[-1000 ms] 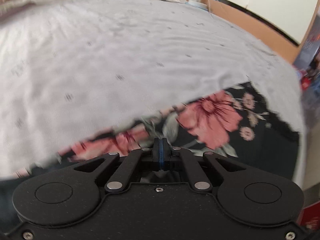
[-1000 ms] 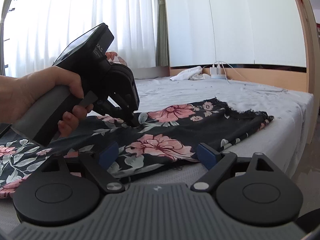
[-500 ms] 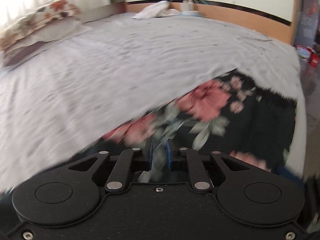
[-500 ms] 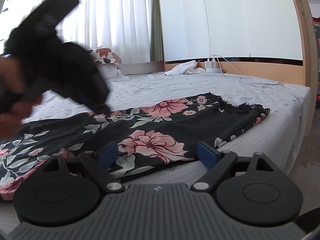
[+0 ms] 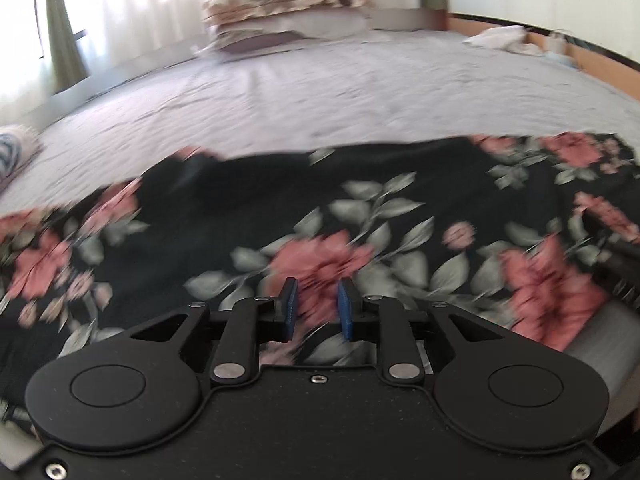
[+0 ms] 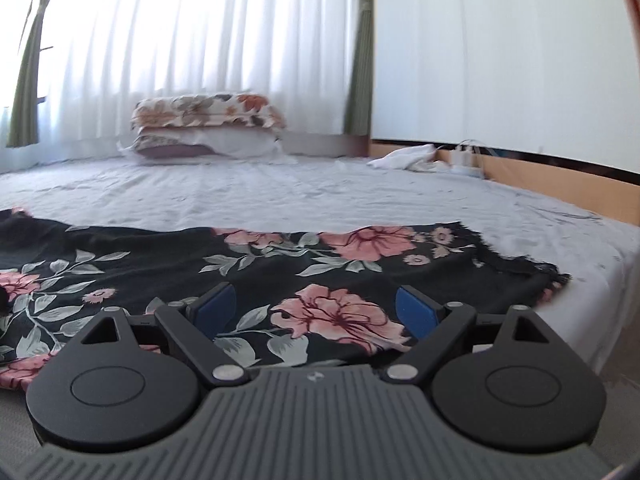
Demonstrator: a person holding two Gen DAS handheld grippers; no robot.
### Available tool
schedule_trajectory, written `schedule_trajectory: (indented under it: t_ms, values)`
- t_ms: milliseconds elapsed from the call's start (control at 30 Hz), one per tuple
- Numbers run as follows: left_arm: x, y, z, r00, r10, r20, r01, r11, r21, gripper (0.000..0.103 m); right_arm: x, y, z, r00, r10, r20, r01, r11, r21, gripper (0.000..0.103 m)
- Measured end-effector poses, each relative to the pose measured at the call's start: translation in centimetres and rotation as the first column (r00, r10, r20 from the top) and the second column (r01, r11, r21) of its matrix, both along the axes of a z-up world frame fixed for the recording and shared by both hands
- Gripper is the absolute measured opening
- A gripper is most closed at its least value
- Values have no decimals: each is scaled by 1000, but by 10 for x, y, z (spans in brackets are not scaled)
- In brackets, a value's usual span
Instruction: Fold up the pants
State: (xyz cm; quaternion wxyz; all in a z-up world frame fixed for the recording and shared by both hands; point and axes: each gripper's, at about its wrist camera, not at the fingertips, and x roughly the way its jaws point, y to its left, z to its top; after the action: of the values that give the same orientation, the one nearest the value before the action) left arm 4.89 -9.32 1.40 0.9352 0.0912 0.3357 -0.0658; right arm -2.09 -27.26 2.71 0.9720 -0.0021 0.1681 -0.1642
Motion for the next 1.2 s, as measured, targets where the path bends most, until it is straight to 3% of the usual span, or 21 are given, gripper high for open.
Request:
schedule_trajectory:
  t_ms: [167, 233, 367, 500, 667, 833, 1200]
  values:
    - [-9, 7, -6, 999, 2, 46, -3, 1000, 15, 28, 19, -32, -3, 988, -44, -151, 29, 994, -101, 96]
    - [-10, 7, -8, 999, 5, 52, -5, 1000, 9, 28, 21, -60, 1, 984, -67, -167, 61, 997, -38, 96]
    - [-12, 6, -11, 998, 12, 68, -12, 1000, 7, 29, 20, -122, 2, 955, -239, -177, 254, 965, 71, 95]
    - [-17, 8, -15, 996, 27, 89, -26, 1000, -6, 30, 3, -156, 11, 943, -322, -78, 331, 927, 177, 94]
    - [-17, 13, -15, 994, 62, 86, -57, 997, -56, 32, -9, -167, 10, 923, -379, -62, 382, 889, 252, 94]
    - [-16, 14, -14, 995, 62, 75, -57, 996, -65, 32, -1, -158, 8, 920, -383, -84, 392, 893, 222, 94]
    - [-14, 19, -13, 995, 74, 64, -69, 994, -81, 38, 7, -152, 7, 943, -310, -118, 330, 913, 238, 95]
